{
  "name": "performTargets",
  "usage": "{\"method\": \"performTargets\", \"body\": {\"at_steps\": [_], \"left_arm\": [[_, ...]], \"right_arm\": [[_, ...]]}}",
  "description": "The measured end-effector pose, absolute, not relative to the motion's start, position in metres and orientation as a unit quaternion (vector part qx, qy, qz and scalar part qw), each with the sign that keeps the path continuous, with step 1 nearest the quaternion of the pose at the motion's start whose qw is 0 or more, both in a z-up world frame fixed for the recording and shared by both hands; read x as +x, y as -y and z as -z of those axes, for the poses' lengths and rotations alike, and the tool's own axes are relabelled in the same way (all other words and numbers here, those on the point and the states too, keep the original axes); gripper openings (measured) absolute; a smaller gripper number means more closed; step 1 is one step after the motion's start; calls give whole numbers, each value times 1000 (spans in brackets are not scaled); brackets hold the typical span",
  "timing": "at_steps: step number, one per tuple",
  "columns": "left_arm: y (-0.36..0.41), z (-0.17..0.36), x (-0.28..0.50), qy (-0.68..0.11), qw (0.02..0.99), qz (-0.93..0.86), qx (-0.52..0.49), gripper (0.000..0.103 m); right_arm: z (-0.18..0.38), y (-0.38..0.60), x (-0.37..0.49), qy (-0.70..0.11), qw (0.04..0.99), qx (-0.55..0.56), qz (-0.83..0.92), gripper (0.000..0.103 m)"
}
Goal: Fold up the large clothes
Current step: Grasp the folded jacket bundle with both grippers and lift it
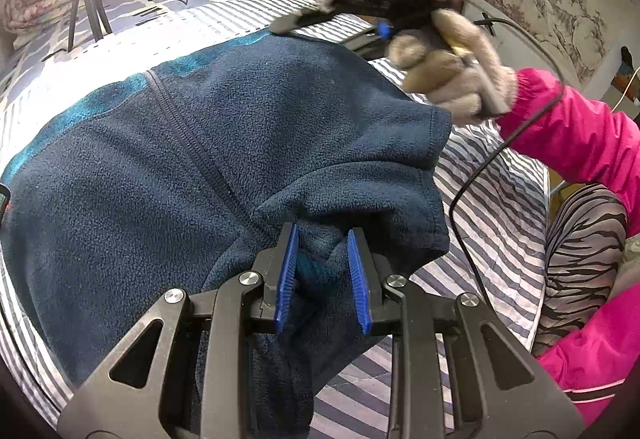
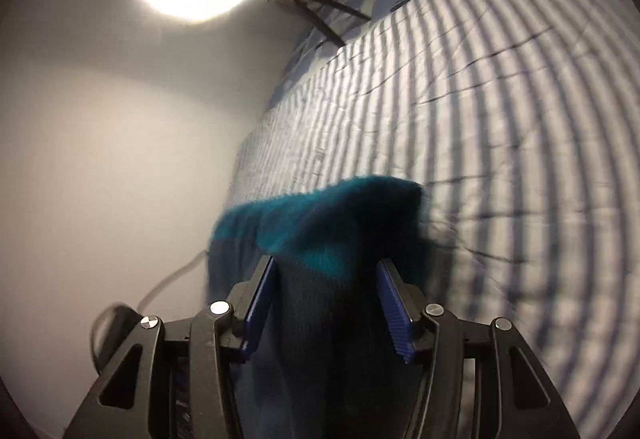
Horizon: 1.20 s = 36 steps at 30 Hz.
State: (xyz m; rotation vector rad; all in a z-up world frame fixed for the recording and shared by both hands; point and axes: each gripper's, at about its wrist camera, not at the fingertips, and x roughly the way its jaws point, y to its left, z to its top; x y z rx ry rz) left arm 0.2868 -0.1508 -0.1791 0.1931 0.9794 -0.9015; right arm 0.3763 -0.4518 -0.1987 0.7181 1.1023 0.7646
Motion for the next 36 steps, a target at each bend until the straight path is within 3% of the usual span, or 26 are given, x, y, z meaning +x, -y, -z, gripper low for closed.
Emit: {"method": "performTargets", "body": {"at_steps": [2, 4, 5, 8, 12, 13, 14, 17, 19, 23, 28, 36], "left_arm": [[150, 180, 287, -452, 783, 418, 89, 25], [148, 180, 285, -451, 783, 419, 86, 25], [147, 180, 284, -448, 784, 421, 86, 25], [146, 182, 285, -443, 785, 425, 82, 25], [137, 165, 286, -438, 788, 428, 60, 25], [131, 156, 283, -435, 789, 430, 59, 25], [125, 149, 280, -428, 794, 428, 59, 25], [88, 124, 274, -401, 824, 397, 41, 28], [55, 115, 280, -398, 845, 357, 1, 60], [-9, 126, 306, -427, 850, 284, -123, 68], [-54, 182, 335, -494, 782, 256, -280, 72], [-60, 240, 347, -529, 729, 265, -344, 72]], "right_arm": [[207, 447, 389, -492, 716, 358, -344, 49], [205, 440, 399, -489, 726, 350, -333, 24], [196, 433, 401, -484, 747, 317, -328, 17], [160, 409, 394, -446, 834, 136, -296, 8], [169, 402, 403, -473, 837, 85, -260, 9], [164, 405, 400, -475, 838, 90, -252, 14], [158, 407, 395, -472, 842, 90, -246, 26], [131, 422, 363, -450, 859, 62, -238, 33], [117, 431, 343, -452, 852, 70, -256, 36], [117, 437, 311, -458, 839, 80, -282, 73], [149, 447, 295, -494, 812, 134, -281, 80], [206, 453, 299, -532, 763, 215, -298, 81]]}}
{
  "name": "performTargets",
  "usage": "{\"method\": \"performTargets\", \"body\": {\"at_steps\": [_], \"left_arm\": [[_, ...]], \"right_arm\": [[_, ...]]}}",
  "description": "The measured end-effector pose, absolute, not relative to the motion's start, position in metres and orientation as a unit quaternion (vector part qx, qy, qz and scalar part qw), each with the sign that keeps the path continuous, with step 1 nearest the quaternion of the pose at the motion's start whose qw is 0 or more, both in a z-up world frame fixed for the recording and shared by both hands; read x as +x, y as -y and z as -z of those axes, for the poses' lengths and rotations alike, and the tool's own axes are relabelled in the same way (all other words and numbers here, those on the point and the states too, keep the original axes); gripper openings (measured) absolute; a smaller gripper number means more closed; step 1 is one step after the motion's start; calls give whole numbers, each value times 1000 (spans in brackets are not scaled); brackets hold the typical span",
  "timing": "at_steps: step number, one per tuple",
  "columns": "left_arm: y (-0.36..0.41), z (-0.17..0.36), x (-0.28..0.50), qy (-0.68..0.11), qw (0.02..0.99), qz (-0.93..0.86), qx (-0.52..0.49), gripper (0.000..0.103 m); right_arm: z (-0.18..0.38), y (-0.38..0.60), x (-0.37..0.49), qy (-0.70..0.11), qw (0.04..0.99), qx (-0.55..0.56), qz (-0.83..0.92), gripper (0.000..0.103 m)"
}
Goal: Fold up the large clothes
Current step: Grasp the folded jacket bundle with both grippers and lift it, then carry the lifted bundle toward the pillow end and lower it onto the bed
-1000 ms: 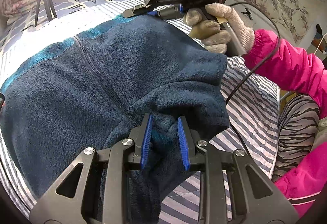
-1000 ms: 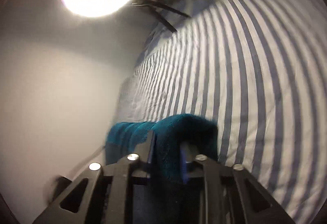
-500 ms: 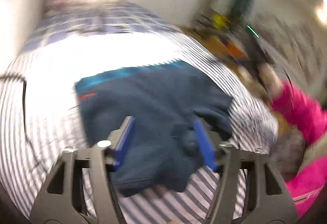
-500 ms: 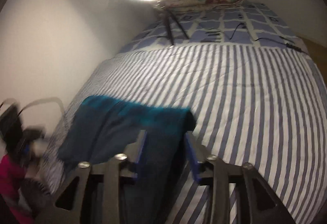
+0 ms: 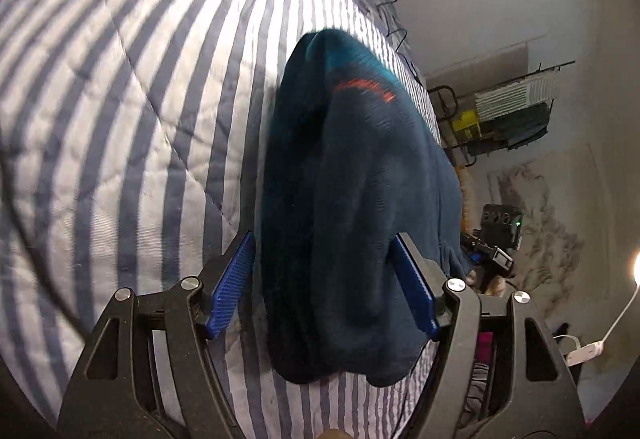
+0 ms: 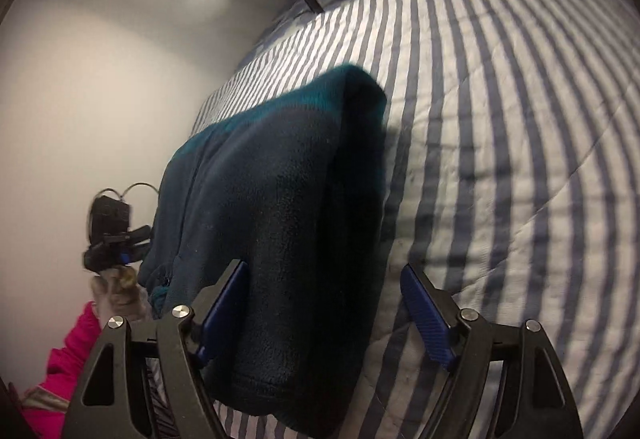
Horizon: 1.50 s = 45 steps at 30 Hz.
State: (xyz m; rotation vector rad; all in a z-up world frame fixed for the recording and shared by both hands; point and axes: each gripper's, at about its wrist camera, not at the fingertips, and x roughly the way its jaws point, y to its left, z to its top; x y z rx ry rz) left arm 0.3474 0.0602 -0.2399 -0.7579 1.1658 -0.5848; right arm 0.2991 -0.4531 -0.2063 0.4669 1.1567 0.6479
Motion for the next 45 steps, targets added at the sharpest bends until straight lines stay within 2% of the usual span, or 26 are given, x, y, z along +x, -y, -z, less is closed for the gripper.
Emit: {"method": "performTargets", "body": {"at_steps": [6, 9, 12, 13, 14, 17, 29, 45], "left_arm": [[-49, 247, 351, -519, 737, 278, -332, 71], [-37, 245, 352, -523, 744, 277, -310, 52], [-28, 233, 347, -517, 764, 268, -277, 39], [-24, 226, 343, -513, 776, 264, -255, 33], [-20, 220, 342, -510, 784, 260, -240, 31], [-5, 198, 331, -495, 816, 243, -173, 24], [58, 134, 312, -439, 868, 230, -34, 21], [137, 106, 334, -385, 880, 277, 8, 20]], "right_arm": [[221, 446, 302, -522, 750, 249, -321, 83], [228, 439, 304, -524, 728, 279, -342, 67], [226, 430, 304, -526, 737, 261, -337, 53], [224, 429, 304, -525, 738, 258, -337, 44], [219, 428, 302, -524, 744, 248, -334, 37], [199, 419, 297, -516, 771, 196, -318, 25], [127, 377, 267, -466, 844, 11, -263, 19], [61, 441, 264, -403, 895, -24, -189, 19]]}}
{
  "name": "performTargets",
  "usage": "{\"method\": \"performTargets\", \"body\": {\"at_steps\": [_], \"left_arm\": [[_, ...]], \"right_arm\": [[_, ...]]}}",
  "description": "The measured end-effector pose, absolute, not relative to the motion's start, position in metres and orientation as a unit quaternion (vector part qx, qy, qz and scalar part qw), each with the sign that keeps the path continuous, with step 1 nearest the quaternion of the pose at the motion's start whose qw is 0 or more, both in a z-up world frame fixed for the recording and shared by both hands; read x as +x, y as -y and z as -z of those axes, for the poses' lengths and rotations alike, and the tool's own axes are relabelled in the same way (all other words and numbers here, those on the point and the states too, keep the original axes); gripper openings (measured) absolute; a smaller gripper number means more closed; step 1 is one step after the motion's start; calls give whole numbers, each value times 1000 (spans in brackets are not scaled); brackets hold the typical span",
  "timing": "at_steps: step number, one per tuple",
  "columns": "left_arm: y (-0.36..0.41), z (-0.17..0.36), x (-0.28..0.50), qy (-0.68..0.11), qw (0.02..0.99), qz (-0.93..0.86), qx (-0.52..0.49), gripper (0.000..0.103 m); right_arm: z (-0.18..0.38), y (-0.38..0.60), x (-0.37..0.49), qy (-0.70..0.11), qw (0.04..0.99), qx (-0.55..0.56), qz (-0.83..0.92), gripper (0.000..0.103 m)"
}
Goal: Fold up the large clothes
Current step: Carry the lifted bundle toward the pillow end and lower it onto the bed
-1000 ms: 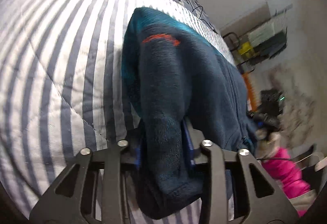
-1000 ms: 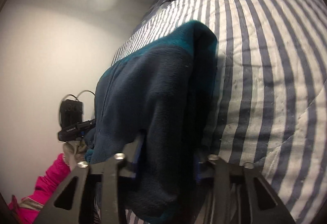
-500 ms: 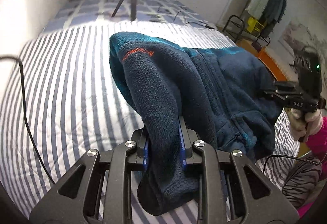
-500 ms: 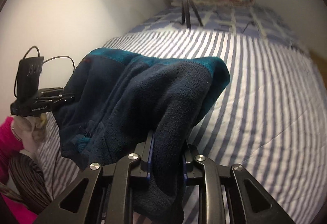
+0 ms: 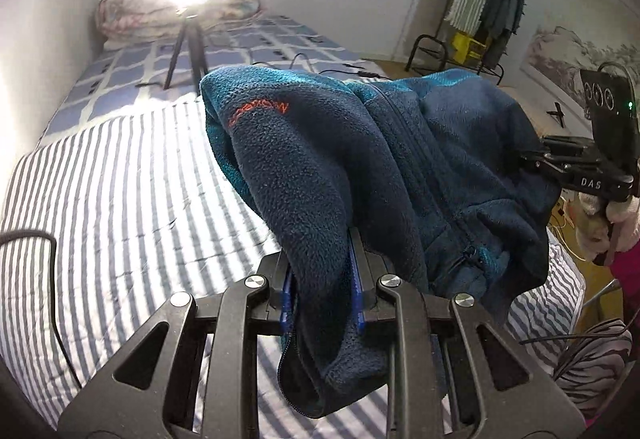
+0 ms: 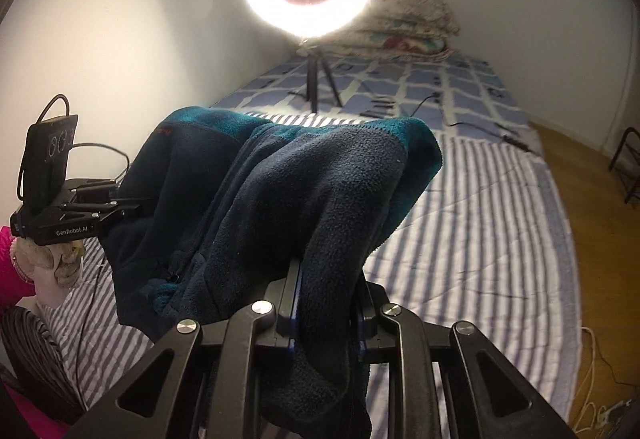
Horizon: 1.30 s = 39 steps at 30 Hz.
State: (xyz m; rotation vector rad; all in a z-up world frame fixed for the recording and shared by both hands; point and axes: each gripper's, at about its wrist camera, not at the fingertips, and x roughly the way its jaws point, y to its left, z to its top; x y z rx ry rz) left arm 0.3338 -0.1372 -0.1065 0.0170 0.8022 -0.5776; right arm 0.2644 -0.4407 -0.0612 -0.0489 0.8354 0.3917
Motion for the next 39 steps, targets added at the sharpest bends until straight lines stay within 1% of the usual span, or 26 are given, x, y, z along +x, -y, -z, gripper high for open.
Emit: {"method": "performTargets", "body": {"at_steps": [6, 12, 16, 22, 27, 31, 35, 39], "left_arm": [[165, 104, 350, -386, 874, 294, 6, 20], [202, 113, 404, -407, 860, 308, -20, 20], [236, 114, 438, -408, 856, 317, -21, 19], [283, 114, 492, -406, 855, 321, -36, 19], [331, 117, 535, -398, 855, 329, -48, 19], [365, 121, 562, -393, 855, 333, -59, 19], [391, 133, 590, -393, 854, 333, -69, 19], [404, 156, 616, -409, 847, 328, -85, 19]], "right_arm": [[54, 461, 266, -398, 902, -31, -162, 19], [55, 486, 282, -397, 908, -27, -128, 19], [57, 515, 307, -401, 911, -14, -100, 18], [51, 556, 354, -394, 917, -23, -62, 18], [47, 594, 405, -391, 919, -38, -26, 18], [55, 626, 444, -393, 919, -34, 0, 18], [67, 650, 475, -394, 919, -29, 12, 18], [81, 668, 506, -398, 917, -23, 10, 18]]}}
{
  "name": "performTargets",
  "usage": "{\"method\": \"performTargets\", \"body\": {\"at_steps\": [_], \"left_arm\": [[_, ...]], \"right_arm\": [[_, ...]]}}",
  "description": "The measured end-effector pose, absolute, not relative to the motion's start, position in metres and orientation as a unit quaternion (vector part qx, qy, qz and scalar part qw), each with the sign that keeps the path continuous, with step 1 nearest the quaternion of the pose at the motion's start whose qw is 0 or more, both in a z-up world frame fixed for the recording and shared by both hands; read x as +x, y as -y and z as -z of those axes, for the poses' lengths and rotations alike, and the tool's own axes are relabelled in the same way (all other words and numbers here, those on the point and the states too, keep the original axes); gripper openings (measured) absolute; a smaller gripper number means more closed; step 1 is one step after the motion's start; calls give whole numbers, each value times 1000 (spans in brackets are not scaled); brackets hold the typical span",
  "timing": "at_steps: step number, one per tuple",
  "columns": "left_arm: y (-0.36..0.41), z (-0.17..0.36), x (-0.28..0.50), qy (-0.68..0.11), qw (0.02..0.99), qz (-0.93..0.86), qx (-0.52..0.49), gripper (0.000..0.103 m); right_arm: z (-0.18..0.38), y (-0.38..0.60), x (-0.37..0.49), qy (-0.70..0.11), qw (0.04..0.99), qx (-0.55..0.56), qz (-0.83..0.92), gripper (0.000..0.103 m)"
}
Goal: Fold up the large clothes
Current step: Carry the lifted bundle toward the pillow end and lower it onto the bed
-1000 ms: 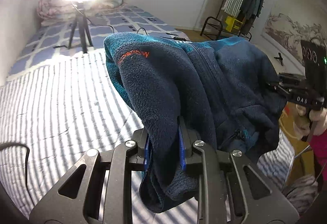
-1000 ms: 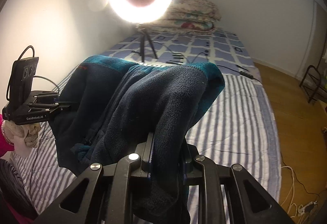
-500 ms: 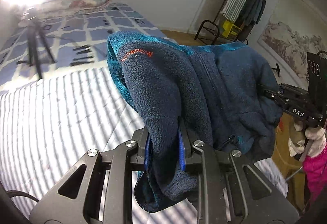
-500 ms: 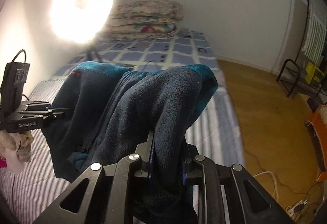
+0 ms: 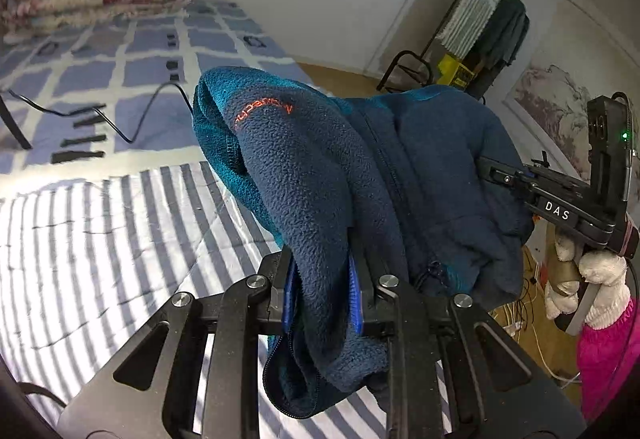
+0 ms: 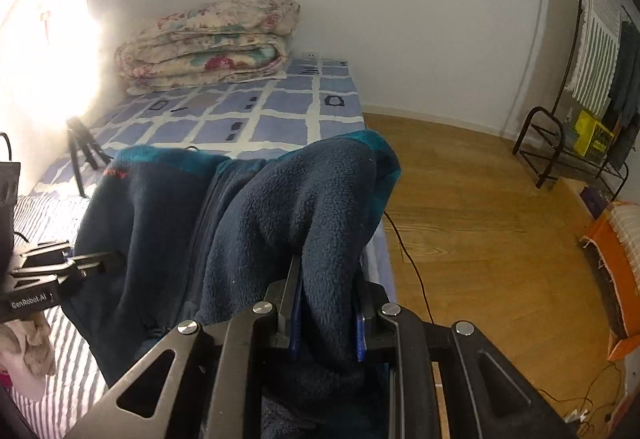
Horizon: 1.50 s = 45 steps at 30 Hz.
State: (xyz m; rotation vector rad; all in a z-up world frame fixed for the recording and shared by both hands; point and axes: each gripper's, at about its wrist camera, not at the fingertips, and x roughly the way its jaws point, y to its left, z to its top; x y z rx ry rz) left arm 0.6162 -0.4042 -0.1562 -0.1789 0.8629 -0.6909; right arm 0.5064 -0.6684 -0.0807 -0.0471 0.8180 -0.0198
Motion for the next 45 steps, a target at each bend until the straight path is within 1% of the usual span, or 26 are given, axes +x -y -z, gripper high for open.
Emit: {"method": "performTargets", "body": {"at_steps": [4, 7, 8, 10, 12, 13, 14, 18, 20, 22, 23, 24, 25, 28, 33, 42, 45], "left_arm": [[404, 190, 638, -427, 842, 315, -95, 19], [391, 213, 650, -443, 830, 318, -116, 20], [388, 219, 649, -442, 829, 323, -118, 20], [387, 220, 647, -435, 832, 325, -117, 20], [387, 221, 648, -436, 831, 325, -120, 20], [387, 221, 646, -436, 830, 325, -123, 20], [386, 222, 646, -437, 828, 327, -126, 20], [383, 223, 644, -434, 829, 325, -136, 22], [384, 223, 642, -429, 836, 318, -130, 25], [384, 220, 641, -424, 841, 313, -121, 30], [384, 218, 639, -423, 844, 309, -116, 33], [383, 216, 637, -422, 847, 303, -114, 40], [378, 212, 634, -421, 850, 296, -118, 41], [363, 199, 623, -402, 862, 282, -127, 41], [336, 164, 591, -378, 874, 284, -114, 41], [297, 87, 520, -332, 907, 256, -46, 41], [282, 63, 495, -320, 913, 249, -37, 41]], "right_arm": [[110, 686, 535, -417, 909, -18, 2, 18], [146, 713, 550, -454, 891, 3, 18, 19], [160, 725, 553, -468, 883, 22, 21, 20], [173, 737, 551, -471, 881, 41, 22, 23], [176, 741, 548, -464, 884, 49, 27, 27], [176, 743, 547, -465, 883, 48, 38, 35], [174, 744, 548, -467, 882, 49, 46, 39], [156, 746, 536, -449, 890, 44, 69, 38], [151, 744, 529, -439, 894, 47, 77, 38], [146, 738, 524, -429, 899, 47, 81, 38], [143, 733, 517, -419, 903, 41, 86, 38], [140, 729, 511, -412, 906, 37, 91, 38], [137, 725, 507, -405, 909, 32, 96, 38], [126, 714, 492, -383, 918, 24, 102, 38], [102, 694, 468, -356, 929, 21, 96, 38], [51, 642, 430, -329, 942, 13, 59, 39], [33, 631, 410, -322, 945, 28, 46, 39]]}}
